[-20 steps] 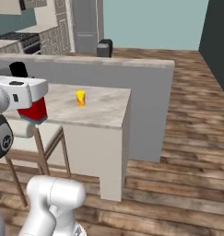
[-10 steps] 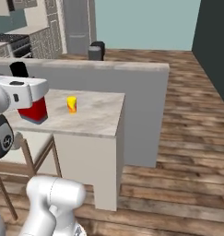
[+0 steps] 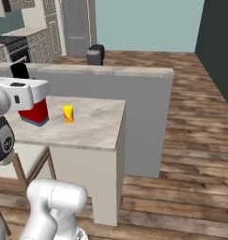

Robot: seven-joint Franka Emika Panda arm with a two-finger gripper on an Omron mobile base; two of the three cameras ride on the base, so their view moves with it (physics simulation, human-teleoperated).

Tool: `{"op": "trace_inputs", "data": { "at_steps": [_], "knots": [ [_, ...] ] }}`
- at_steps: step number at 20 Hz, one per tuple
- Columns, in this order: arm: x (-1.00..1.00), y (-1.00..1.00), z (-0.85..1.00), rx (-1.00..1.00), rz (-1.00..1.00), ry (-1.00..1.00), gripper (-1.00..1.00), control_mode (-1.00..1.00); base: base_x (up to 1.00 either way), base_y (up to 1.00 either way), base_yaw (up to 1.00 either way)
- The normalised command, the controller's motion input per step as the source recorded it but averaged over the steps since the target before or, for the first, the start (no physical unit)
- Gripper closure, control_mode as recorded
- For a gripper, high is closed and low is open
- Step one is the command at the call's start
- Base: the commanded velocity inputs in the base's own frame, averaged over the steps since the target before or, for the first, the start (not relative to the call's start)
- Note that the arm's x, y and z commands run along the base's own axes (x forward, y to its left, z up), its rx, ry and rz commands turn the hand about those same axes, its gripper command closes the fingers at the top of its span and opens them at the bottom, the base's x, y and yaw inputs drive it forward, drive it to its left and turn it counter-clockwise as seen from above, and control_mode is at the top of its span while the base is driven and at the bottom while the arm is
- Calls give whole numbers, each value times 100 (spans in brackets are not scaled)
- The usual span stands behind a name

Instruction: Open the cabinet directly in front. Then move the liquor and the cup to the dining counter with the jar on it.

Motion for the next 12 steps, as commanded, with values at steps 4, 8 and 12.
{"op": "trace_inputs", "data": {
  "at_steps": [4,8,12],
  "knots": [
    [0,0,0,0,0,0,100,100,43,34,0],
    [0,0,0,0,0,0,100,100,39,44,0],
    [0,0,0,0,0,0,100,100,18,59,0]
  ]
}}
